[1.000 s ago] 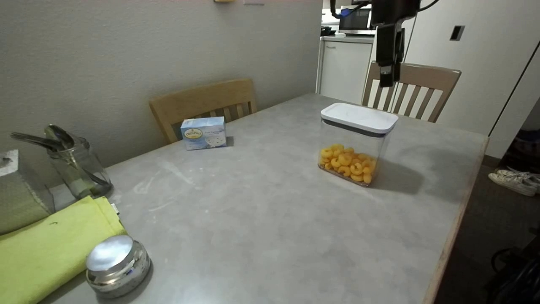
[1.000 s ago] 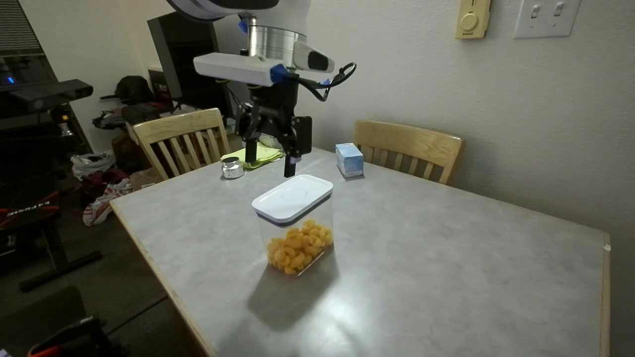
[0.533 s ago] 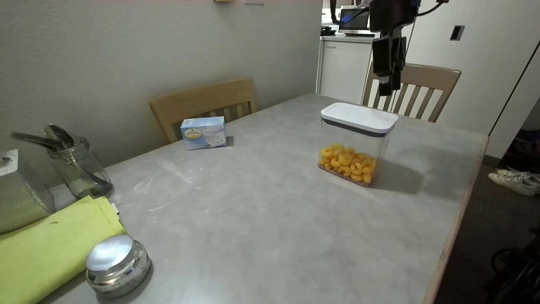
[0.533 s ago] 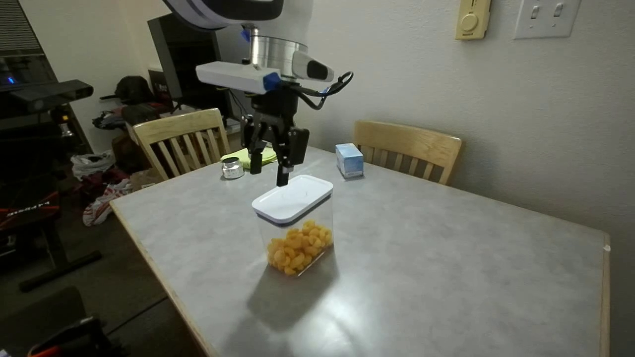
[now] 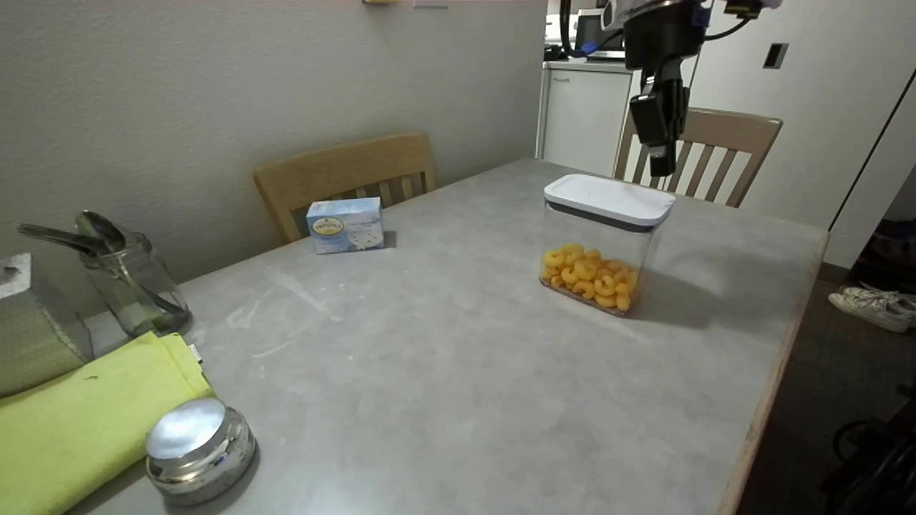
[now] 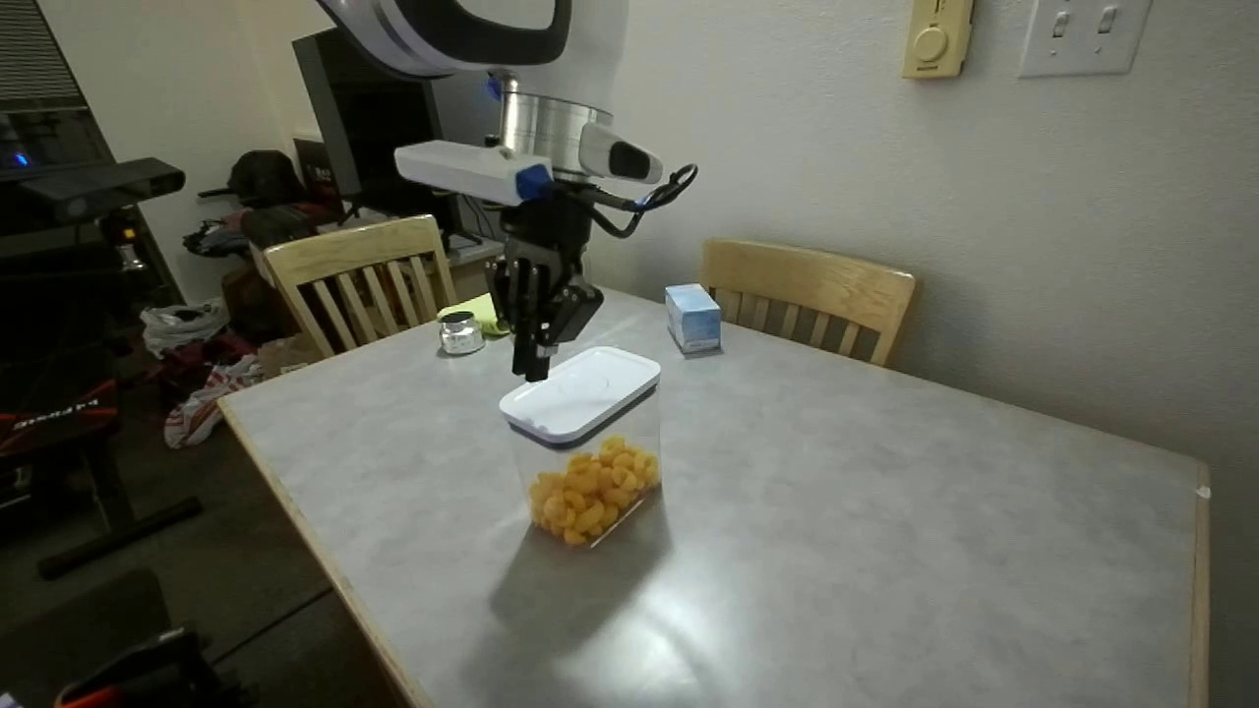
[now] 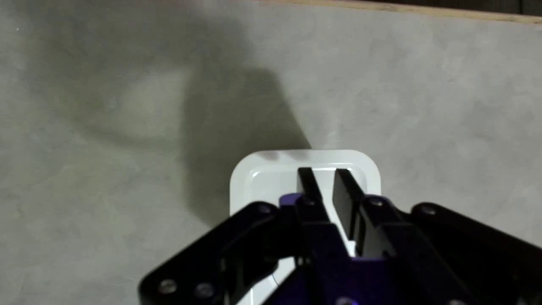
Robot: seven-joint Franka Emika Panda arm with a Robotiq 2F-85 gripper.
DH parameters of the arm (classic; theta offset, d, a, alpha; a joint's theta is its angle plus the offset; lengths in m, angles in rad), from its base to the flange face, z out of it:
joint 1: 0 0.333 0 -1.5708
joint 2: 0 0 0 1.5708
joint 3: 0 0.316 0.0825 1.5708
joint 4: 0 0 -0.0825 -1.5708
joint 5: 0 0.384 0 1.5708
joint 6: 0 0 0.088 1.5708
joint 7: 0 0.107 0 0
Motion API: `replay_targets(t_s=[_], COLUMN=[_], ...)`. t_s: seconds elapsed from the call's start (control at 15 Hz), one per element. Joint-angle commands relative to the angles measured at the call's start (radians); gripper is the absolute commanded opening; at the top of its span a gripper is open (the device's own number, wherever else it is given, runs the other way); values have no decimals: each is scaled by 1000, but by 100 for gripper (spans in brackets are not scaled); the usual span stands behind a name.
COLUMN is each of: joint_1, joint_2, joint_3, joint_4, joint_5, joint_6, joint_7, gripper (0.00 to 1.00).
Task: Remove the white lid and put it on the table
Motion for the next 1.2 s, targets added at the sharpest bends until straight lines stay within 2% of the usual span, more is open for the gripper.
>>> replay_targets(t_s=[0.0, 0.8, 1.13], joint_1=[-19, -32, -22], joint_2=[3, -29, -61], joint_3=[16, 12, 22], joint_4=[4, -9, -30], joint_5=[6, 64, 26], joint_6=[-38, -265, -131], joint_7=[19, 24, -54], gripper=[0, 0, 0])
